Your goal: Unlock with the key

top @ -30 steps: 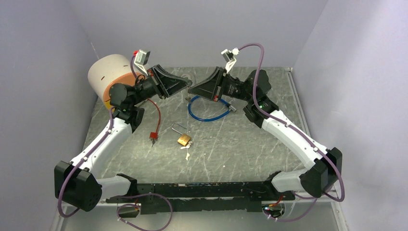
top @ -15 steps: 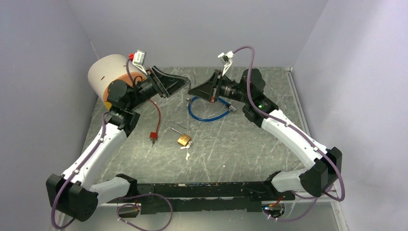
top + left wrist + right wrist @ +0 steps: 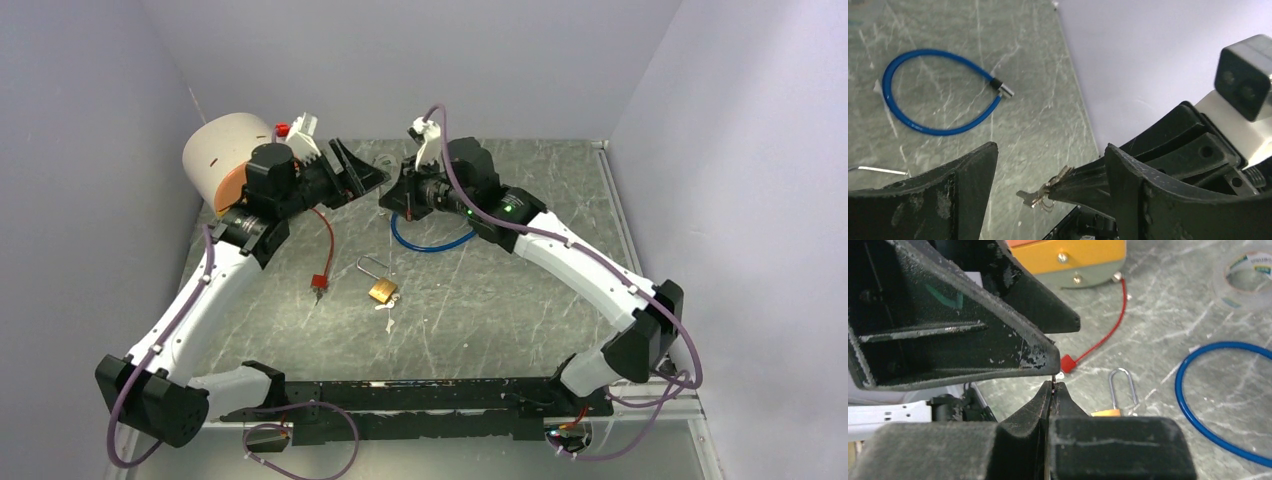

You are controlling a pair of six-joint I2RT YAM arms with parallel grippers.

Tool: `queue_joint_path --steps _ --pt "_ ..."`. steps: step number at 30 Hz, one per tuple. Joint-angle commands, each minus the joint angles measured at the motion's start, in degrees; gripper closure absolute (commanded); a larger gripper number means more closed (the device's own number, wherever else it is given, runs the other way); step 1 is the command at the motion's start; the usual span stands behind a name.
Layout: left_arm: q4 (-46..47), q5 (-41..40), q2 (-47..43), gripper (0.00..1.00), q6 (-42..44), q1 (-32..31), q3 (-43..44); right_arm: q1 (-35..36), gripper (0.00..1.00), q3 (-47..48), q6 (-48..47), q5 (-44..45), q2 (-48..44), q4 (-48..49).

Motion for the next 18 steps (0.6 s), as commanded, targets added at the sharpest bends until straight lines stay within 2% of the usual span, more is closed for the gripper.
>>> queue_joint_path --steps 1,4,8,14,18 --pt "-1.33 0.96 -0.09 0.20 2.14 -0.04 -1.21 0.36 1.00 3.78 -2.18 3.76 1.26 -3.80" --pt "-2.86 1.11 0.71 0.25 2.39 -0.03 -1.64 0.47 1.00 4.57 -1.78 3.85 2.24 -4.89" --pt "-3.30 2.11 2.32 0.40 1.63 -0.10 -1.95 0.53 1.00 5.72 -1.06 3.42 3.56 -5.77" --pt "-4.10 2.61 4.63 0.47 1.90 -0.24 -1.94 0.81 1.00 7.50 -0.13 2.52 5.71 -6.89" --pt "-5.72 2.09 5.44 0.64 2.57 -0.30 -1.26 0.98 1.00 8.53 0.06 3.00 6.92 -8.15"
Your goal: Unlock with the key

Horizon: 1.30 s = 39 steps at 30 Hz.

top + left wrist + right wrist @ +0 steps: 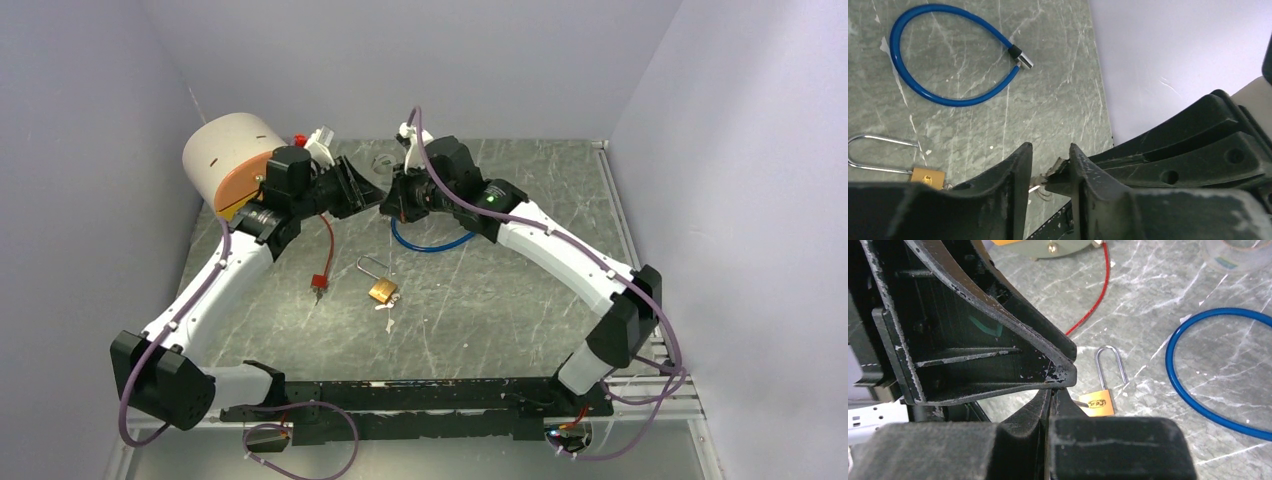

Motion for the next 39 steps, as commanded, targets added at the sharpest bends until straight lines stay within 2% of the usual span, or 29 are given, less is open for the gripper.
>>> queue_joint_path --steps 1,5,6,12,13,18,22,25,31,35,39 --pt "-2.02 0.35 0.66 0.69 1.61 -0.24 0.83 0.47 1.00 4.27 0.72 0.47 1.01 -0.45" --pt "-1.87 0.09 0.59 0.94 1.58 -0.32 1.20 0.56 1.00 7.92 2.02 0.85 3.69 -3.84" --pt "-2.02 -0.01 0.52 0.97 1.66 -0.32 1.39 0.56 1.00 8.88 2.36 0.94 4.42 -4.76" --pt "-0.93 0.81 0.21 0.97 3.42 -0.40 1.89 0.49 1.00 10.52 4.28 -0.83 5.46 -5.42" --pt "-0.37 1.30 0.12 0.98 3.69 -0.34 1.77 0.40 0.94 10.04 4.71 -1.68 4.91 -4.53" --pt "3.90 4.54 -1.50 0.97 4.38 -0.32 0.49 -2.48 0.48 2.29 9.69 -10.09 -1.55 5.16" --pt "9.14 10.70 -3.01 0.97 3.76 -0.25 0.63 -9.19 0.31 -12.36 19.79 -23.64 -11.64 26.31" --pt "20.14 17.21 -4.09 0.98 0.56 -0.24 -0.64 -14.34 0.26 -21.45 28.87 -28.85 -17.06 40.72" --pt "44.68 25.71 -5.68 0.97 -9.01 -0.27 -3.47 -15.28 0.24 -26.40 37.79 -29.97 -21.45 54.85" --pt "58.03 28.59 -5.25 0.97 -15.42 -0.28 -3.57 -14.89 0.24 -25.47 43.84 -31.52 -20.59 64.34" --pt "68.55 29.96 -3.31 0.97 -21.83 -0.26 -2.59 -12.83 0.24 -20.68 44.31 -33.18 -17.99 66.83"
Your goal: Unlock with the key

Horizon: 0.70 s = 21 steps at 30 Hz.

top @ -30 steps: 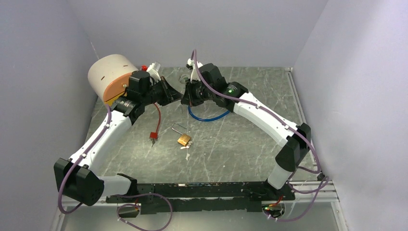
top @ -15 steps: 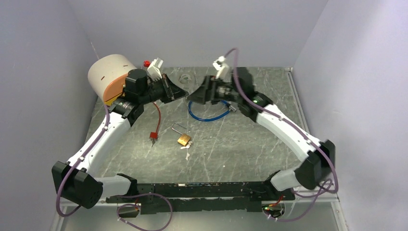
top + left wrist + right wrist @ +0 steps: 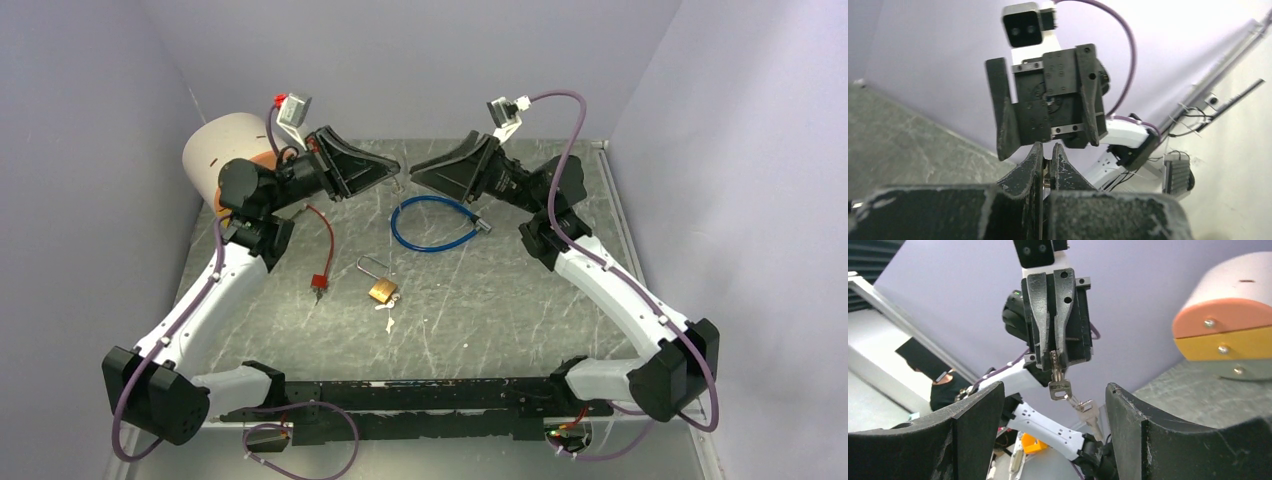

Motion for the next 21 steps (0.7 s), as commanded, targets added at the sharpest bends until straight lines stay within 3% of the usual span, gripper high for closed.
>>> queue_joint_path --steps 1,4,7,9,14,21 --pt "19.80 4.42 1.03 0.97 -9.74 -0.18 1.28 2.11 0.24 5.23 4.33 -2.90 2.07 11.06" --pt "25.98 5.36 2.27 0.97 -13.62 -0.19 2.23 3.16 0.24 6.44 7.50 -3.26 3.26 14.44" --pt "28.32 5.52 2.63 0.98 -15.23 -0.19 2.58 5.03 0.26 11.33 6.80 -4.47 5.13 8.19" --pt "28.43 5.60 2.51 0.97 -14.88 -0.21 2.75 6.37 0.33 13.07 6.08 -4.76 5.91 6.31" --pt "26.94 5.06 1.62 0.97 -12.88 -0.23 3.38 7.02 0.49 12.29 11.23 -6.47 6.86 12.23" --pt "29.00 3.94 1.89 0.97 -13.13 -0.24 4.53 7.47 0.43 10.18 10.26 -6.16 4.82 12.31"
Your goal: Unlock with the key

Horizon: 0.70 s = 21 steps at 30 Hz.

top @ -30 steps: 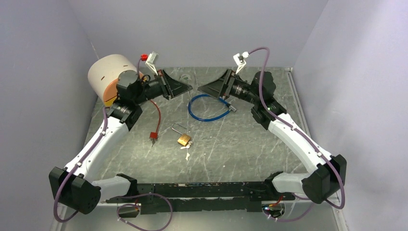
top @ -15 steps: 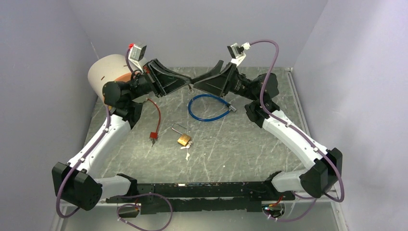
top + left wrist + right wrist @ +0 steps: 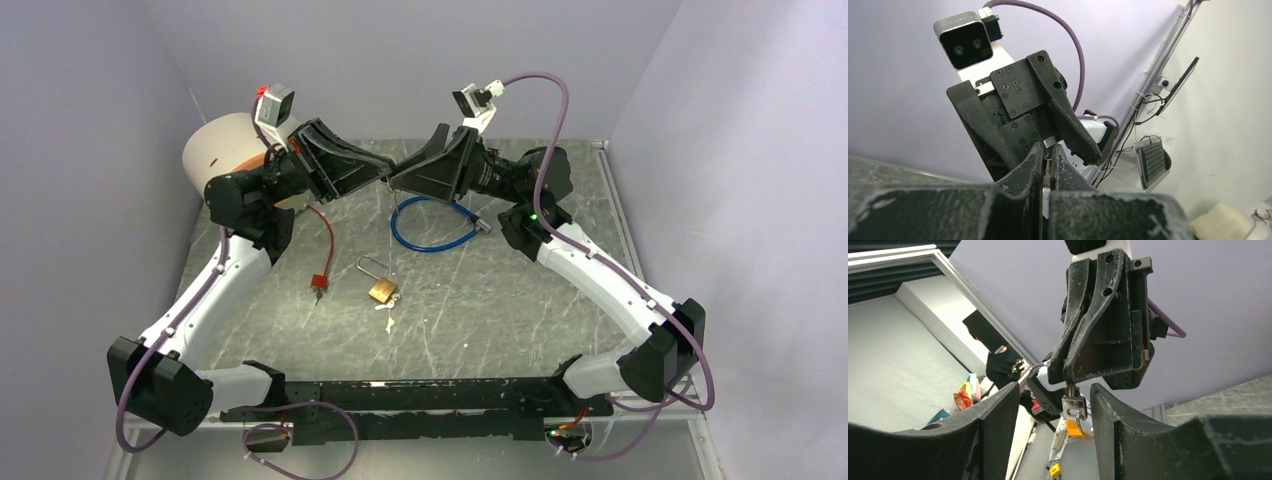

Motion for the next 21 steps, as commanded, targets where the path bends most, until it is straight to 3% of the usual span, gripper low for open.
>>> queue_joint_path --steps 1,13,16,17,21 --pt "4.75 -0.61 -0.53 0.97 -0.17 -0.02 2.68 0.34 0.46 -0.16 0.27 -1.29 -2.30 3.46" --pt "2.38 -1.70 -1.20 0.98 1.87 -0.02 2.56 0.37 0.99 -0.45 0.71 -1.49 -2.40 3.44" --pt "0.63 -2.05 -1.59 0.97 2.52 -0.02 2.16 0.39 1.00 -0.42 -1.22 -0.56 -3.10 0.79" --pt "0.11 -2.15 -1.68 0.95 2.65 -0.02 2.09 0.35 1.00 -0.50 -1.95 -0.42 -3.37 -0.23" --pt "-4.54 -3.13 -2.78 0.62 3.98 -0.02 1.40 0.05 1.00 -0.93 -6.39 0.94 -4.50 -6.07"
